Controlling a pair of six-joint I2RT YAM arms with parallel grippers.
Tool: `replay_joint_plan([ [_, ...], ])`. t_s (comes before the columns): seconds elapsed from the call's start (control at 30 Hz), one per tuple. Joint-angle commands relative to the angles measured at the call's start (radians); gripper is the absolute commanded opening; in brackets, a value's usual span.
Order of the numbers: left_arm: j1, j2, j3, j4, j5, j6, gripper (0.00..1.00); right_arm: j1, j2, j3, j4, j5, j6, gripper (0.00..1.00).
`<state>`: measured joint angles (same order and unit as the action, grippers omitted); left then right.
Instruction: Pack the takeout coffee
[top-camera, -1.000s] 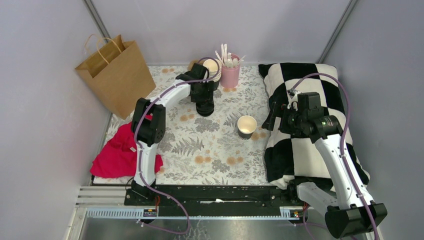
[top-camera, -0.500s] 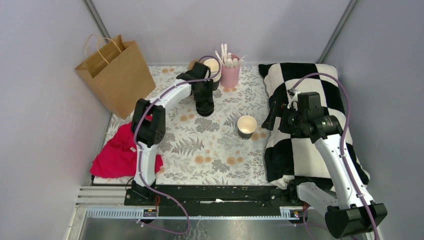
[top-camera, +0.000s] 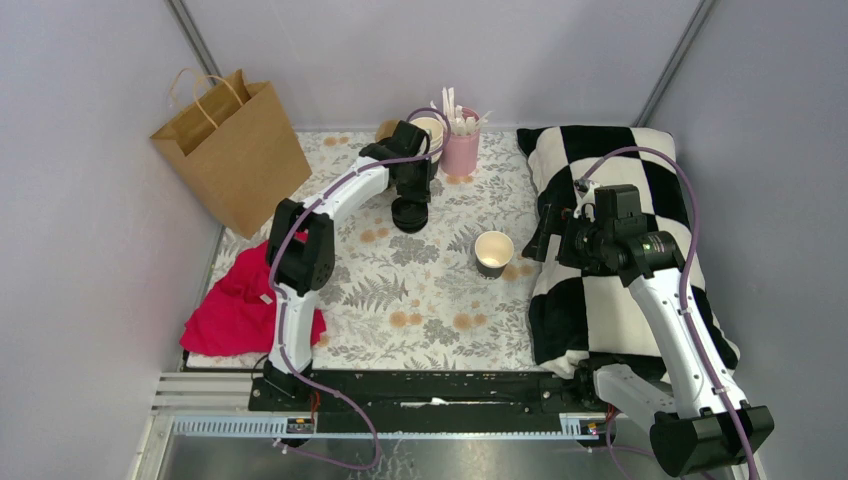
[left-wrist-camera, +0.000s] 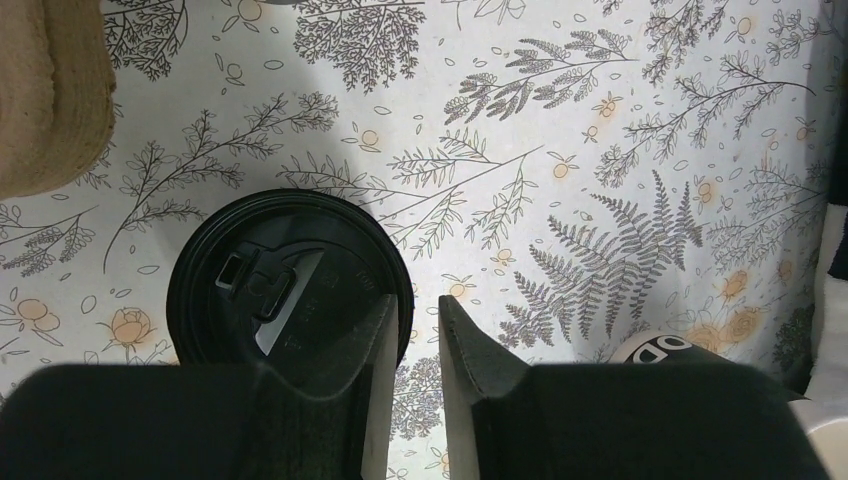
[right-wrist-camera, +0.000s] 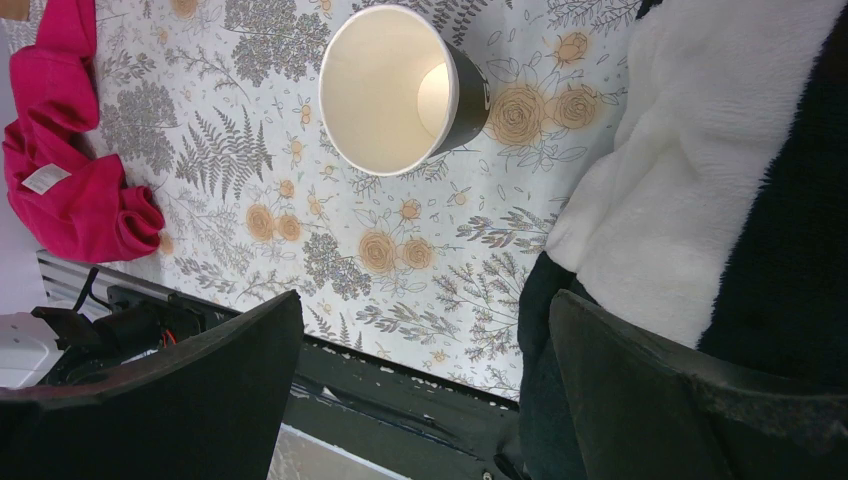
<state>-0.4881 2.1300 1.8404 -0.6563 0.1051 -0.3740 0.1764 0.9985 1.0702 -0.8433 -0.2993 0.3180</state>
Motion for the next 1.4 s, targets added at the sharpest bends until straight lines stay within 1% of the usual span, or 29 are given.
replay_joint_plan([
  [0.0, -0.001, 0.030, 0.046, -0.019, 0.021, -0.002, 0.25, 0.005, -0.010, -0.003, 0.021, -0.012, -0.005, 1.00],
  [0.27, 0.000, 0.050, 0.059, -0.047, 0.030, 0.000, 0.26, 0.005, -0.009, -0.004, 0.023, -0.012, -0.005, 1.00],
  [0.33, -0.001, 0.052, 0.059, -0.048, 0.032, -0.001, 0.25, 0.005, -0.010, -0.004, 0.023, -0.012, -0.005, 1.00],
  [0.43, 0.001, 0.050, 0.057, -0.048, 0.028, -0.005, 0.19, 0.006, -0.008, -0.005, 0.024, -0.013, -0.005, 1.00],
  [0.5, 0.001, 0.050, 0.060, -0.048, 0.030, -0.006, 0.17, 0.006, -0.008, -0.004, 0.025, -0.014, -0.005, 1.00],
  [0.53, 0.002, 0.048, 0.062, -0.047, 0.032, -0.008, 0.18, 0.006, -0.008, -0.005, 0.026, -0.013, -0.005, 1.00],
  [0.6, 0.007, 0.047, 0.065, -0.048, 0.043, -0.018, 0.22, 0.006, -0.008, -0.006, 0.025, -0.012, -0.005, 1.00],
  [0.7, 0.017, 0.046, 0.069, -0.047, 0.060, -0.032, 0.24, 0.006, -0.008, -0.008, 0.026, -0.013, -0.005, 1.00],
  [0.9, 0.032, 0.042, 0.061, -0.048, 0.077, -0.040, 0.25, 0.005, -0.003, -0.009, 0.030, -0.018, -0.005, 1.00],
  [1.37, 0.036, 0.062, 0.058, -0.048, 0.094, -0.035, 0.15, 0.006, -0.001, -0.004, 0.031, -0.020, -0.004, 1.00],
])
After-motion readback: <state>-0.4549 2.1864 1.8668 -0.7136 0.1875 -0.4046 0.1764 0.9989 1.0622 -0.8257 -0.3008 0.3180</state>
